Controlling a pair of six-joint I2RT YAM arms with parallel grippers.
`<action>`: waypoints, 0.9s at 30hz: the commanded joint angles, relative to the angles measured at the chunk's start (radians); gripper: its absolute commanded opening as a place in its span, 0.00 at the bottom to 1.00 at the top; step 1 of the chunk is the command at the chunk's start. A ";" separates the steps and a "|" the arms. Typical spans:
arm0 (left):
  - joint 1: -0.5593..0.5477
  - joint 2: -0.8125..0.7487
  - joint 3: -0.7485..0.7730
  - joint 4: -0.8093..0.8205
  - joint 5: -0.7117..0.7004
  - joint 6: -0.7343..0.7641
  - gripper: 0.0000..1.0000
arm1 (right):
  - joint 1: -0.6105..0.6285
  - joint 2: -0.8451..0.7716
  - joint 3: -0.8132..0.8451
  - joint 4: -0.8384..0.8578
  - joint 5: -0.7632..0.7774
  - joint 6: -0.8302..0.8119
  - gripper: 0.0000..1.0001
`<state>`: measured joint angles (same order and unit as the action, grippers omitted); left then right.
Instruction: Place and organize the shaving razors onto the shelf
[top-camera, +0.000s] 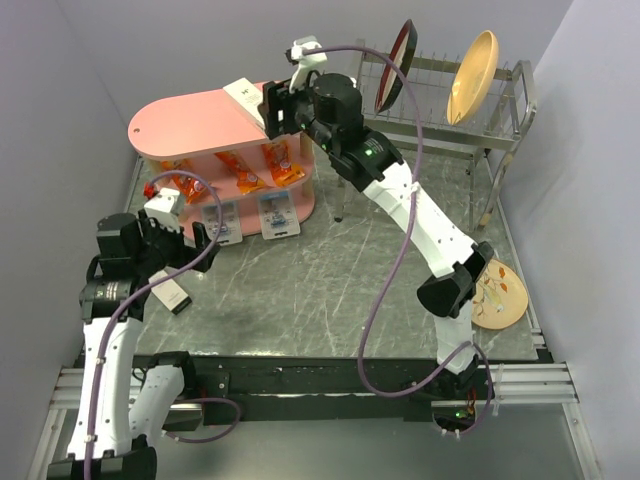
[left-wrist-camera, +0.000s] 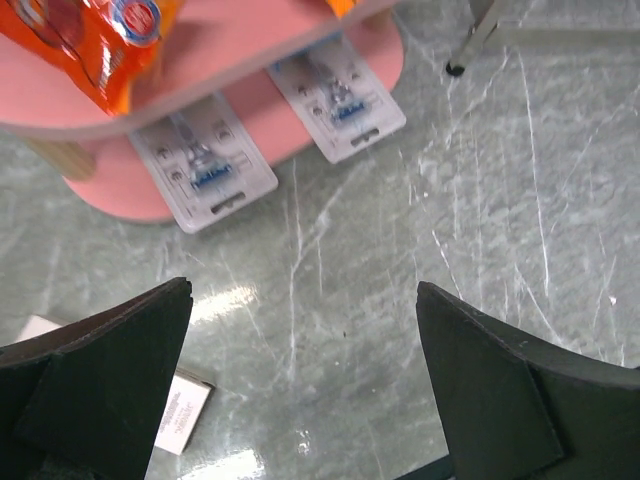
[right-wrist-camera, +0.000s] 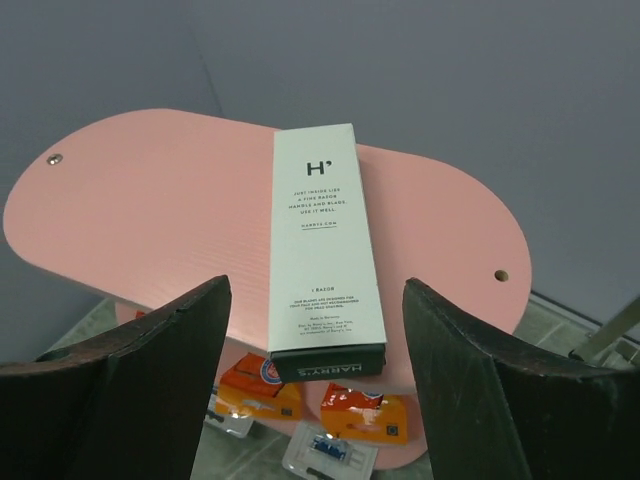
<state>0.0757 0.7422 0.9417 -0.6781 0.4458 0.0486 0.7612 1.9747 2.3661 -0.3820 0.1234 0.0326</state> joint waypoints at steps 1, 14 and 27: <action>0.006 -0.017 0.065 -0.041 -0.036 -0.010 1.00 | -0.014 -0.056 -0.031 0.035 0.063 0.018 0.66; 0.016 -0.038 0.080 -0.100 -0.159 0.010 0.99 | -0.066 -0.014 -0.042 0.045 0.131 -0.017 0.24; 0.038 -0.030 0.121 -0.104 -0.235 0.007 0.99 | -0.051 0.018 -0.065 -0.001 0.088 -0.013 0.26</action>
<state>0.0990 0.7120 1.0027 -0.7910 0.2703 0.0452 0.6991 1.9961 2.3135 -0.3901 0.2192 0.0277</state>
